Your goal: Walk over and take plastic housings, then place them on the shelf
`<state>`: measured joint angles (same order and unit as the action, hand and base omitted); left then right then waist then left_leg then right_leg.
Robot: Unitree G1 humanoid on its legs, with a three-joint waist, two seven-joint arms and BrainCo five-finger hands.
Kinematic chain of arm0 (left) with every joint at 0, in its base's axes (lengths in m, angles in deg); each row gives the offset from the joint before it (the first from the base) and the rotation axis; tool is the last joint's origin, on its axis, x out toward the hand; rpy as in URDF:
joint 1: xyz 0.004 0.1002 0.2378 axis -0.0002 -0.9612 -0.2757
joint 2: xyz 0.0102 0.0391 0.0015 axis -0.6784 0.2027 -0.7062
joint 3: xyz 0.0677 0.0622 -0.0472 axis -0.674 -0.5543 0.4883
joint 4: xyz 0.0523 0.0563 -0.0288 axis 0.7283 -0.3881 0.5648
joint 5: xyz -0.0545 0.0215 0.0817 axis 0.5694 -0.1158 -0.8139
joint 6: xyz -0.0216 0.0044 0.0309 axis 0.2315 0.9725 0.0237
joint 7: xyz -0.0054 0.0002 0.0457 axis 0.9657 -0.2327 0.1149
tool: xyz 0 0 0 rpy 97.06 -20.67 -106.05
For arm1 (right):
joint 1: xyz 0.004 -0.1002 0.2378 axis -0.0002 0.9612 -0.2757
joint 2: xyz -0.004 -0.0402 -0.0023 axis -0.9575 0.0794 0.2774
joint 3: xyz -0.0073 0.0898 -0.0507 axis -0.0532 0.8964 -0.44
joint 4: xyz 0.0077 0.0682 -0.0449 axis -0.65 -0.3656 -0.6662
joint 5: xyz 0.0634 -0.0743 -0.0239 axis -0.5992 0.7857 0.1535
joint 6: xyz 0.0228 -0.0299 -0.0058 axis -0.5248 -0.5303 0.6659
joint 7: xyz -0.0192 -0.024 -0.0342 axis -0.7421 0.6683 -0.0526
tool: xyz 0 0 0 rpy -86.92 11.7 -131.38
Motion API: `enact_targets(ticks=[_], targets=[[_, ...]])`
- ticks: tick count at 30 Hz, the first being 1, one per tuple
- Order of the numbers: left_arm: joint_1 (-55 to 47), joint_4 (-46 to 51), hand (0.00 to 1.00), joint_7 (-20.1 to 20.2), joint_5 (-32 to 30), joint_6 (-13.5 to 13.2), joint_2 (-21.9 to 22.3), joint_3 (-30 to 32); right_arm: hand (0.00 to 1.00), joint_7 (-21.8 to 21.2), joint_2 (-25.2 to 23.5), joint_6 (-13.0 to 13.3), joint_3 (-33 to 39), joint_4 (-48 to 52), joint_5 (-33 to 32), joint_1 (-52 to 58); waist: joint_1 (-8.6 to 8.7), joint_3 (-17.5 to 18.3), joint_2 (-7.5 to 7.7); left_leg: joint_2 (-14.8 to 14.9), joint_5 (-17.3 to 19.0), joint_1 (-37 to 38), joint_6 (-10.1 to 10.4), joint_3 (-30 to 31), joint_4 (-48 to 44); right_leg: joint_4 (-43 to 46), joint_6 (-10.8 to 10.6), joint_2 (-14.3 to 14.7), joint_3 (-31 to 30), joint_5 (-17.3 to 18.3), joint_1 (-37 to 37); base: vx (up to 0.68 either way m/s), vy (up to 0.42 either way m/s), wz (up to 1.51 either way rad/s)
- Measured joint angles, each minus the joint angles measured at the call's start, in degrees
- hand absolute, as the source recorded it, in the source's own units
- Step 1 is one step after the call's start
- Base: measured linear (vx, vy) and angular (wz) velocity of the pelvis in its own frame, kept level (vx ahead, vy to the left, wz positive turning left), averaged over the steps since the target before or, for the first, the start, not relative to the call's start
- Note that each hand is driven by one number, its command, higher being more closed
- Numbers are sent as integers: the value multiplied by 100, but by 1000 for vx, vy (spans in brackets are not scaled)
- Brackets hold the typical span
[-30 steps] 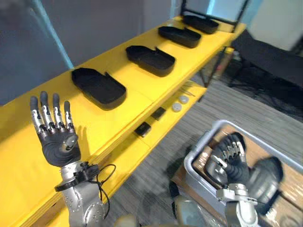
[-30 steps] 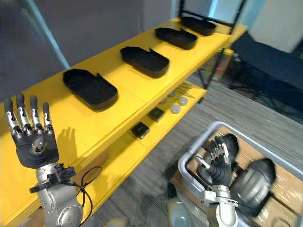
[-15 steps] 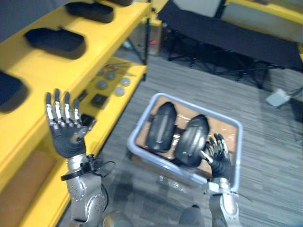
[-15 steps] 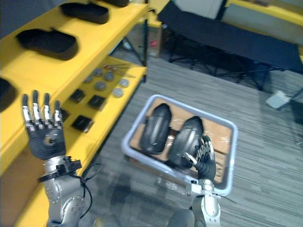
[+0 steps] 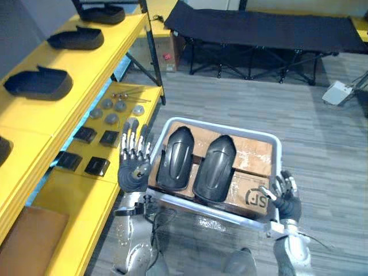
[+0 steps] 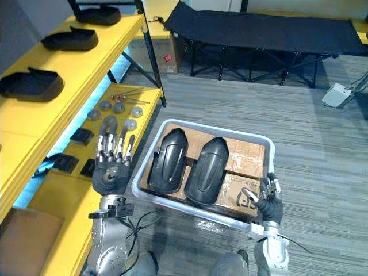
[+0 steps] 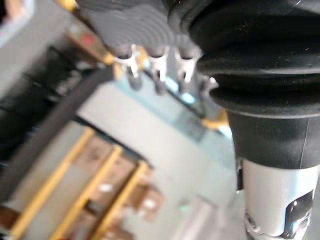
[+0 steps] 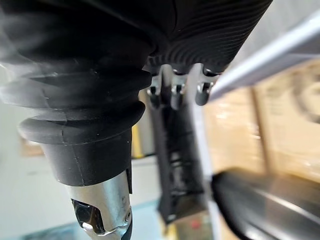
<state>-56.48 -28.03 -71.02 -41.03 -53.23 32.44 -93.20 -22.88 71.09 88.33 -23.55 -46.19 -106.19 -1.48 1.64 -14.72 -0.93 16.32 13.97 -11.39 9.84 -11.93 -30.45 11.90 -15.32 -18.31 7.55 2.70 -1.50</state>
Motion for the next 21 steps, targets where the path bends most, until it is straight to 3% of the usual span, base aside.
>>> enact_targets(ticks=[3, 7, 14, 17, 21], targets=[[29, 1, 0, -47, -269, 100, -2, -33, 0, 503, -11, -151, 35, -545, 116, -385, -82, -5, 0, -36, -3, -130, -4, -12, -9, -442, 9, 8, 96, -308, 72, -65, 66, -4], [249, 3, 0, -40, -344, 124, -5, -202, 0, 1271, -5, -193, 86, -1330, 216, -1052, -112, -304, -156, -45, -147, -478, 33, 324, 17, -621, 28, 126, 353, -388, 48, -88, -14, 21], [468, -2, 0, 6, -496, 212, 8, -491, 0, 2847, 115, -214, 657, -2415, 242, -2293, -430, -697, -185, -148, -424, -864, 51, 603, 191, -674, 70, 167, 533, -514, -208, -44, -18, 15], [583, -119, 0, 11, -470, 208, -53, -585, 0, 3013, 302, -226, 811, -2651, 192, -2628, -591, -823, -188, -177, -426, -922, 48, 660, 172, -632, 71, 151, 549, -513, -231, -2, 16, 9], [711, -333, 0, 16, -435, 230, -100, -700, 0, 3007, 603, -377, 906, -3053, 201, -3225, -630, -1000, -280, -199, -425, -1143, 46, 839, 40, -601, 69, 161, 675, -511, -278, -29, 11, 15]])
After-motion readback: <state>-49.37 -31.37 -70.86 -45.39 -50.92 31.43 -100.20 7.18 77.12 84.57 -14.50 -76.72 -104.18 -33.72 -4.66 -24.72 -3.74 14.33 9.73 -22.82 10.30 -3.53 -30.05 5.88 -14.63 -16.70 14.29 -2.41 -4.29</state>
